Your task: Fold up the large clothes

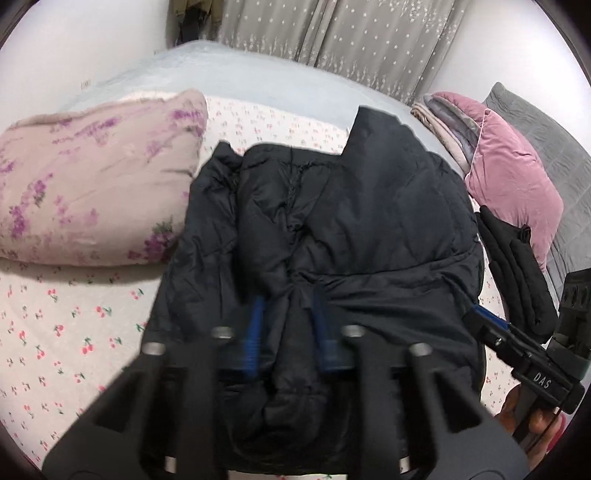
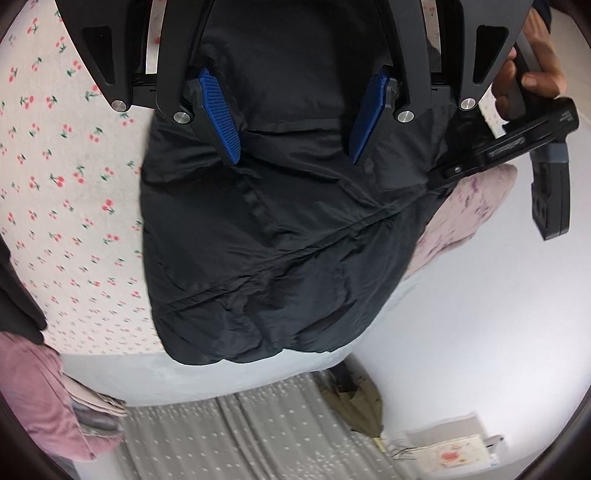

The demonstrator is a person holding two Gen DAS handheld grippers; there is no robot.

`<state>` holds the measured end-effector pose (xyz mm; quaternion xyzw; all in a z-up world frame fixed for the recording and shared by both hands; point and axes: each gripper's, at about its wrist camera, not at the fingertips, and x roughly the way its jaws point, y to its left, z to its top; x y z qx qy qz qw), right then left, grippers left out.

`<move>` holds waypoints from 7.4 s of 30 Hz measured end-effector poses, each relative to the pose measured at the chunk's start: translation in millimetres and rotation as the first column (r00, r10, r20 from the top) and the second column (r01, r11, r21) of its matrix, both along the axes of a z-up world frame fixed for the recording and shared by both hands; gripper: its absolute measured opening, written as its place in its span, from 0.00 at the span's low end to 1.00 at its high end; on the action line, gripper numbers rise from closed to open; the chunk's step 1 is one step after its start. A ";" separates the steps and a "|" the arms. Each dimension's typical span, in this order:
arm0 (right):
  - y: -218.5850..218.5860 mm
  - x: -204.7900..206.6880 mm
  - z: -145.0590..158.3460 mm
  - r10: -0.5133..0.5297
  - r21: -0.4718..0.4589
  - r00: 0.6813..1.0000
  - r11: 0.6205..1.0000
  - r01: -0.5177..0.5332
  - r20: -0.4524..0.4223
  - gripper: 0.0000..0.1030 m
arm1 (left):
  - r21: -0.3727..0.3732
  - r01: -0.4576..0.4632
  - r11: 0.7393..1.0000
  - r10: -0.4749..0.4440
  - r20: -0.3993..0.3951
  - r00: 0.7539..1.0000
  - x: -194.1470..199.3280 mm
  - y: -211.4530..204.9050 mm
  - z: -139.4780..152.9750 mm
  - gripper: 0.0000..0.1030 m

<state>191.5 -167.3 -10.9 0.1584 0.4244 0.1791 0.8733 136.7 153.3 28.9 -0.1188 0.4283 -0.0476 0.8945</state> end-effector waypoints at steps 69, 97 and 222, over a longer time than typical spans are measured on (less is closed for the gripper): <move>197.8 149.8 -59.3 0.240 -0.322 0.963 0.908 -0.269 -0.125 0.60 | -0.040 -0.074 0.996 0.068 -0.145 0.987 6.4 79.3 -59.1 0.67; -57.1 30.3 -88.7 0.046 0.372 0.929 0.922 0.102 -0.367 0.83 | -0.380 -0.077 0.922 -0.013 -0.229 0.973 -18.1 111.5 -89.0 0.77; -64.9 -436.1 121.6 -0.627 -0.211 0.716 0.689 0.694 0.306 0.91 | 0.176 0.446 0.878 -0.477 0.230 0.848 -179.6 -228.4 54.5 0.99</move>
